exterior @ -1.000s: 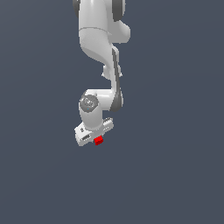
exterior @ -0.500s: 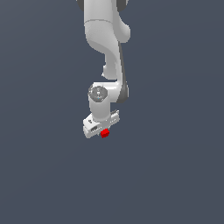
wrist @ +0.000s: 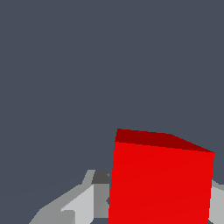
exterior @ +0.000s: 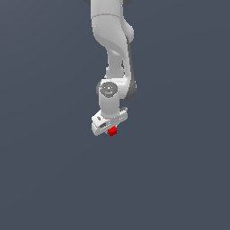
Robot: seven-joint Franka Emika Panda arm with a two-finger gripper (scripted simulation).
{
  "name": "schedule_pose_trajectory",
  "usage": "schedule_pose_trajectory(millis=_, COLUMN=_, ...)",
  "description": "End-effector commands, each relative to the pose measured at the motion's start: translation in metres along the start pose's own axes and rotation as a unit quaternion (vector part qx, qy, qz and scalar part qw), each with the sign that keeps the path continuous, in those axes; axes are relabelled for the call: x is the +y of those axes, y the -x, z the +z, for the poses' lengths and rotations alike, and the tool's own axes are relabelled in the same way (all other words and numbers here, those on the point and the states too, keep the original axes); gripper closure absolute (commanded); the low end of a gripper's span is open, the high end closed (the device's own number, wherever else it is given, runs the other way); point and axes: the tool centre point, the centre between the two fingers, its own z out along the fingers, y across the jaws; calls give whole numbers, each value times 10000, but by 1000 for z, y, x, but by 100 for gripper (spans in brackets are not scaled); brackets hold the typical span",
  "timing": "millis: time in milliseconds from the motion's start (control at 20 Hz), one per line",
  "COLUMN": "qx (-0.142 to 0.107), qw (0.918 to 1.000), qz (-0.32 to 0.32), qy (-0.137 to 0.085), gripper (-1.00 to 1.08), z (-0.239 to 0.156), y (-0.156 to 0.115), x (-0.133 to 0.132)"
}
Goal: Pick up the red cube and move it to a goal position.
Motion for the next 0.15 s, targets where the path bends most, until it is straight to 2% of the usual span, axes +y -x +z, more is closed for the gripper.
schedule_pose_trajectory(millis=0, qx=2, qw=10000, qz=3, qy=3, gripper=108, z=-1, y=1, x=-4)
schedule_pose_trajectory(millis=100, qx=2, qw=10000, qz=3, qy=3, gripper=108, z=-1, y=1, x=-5)
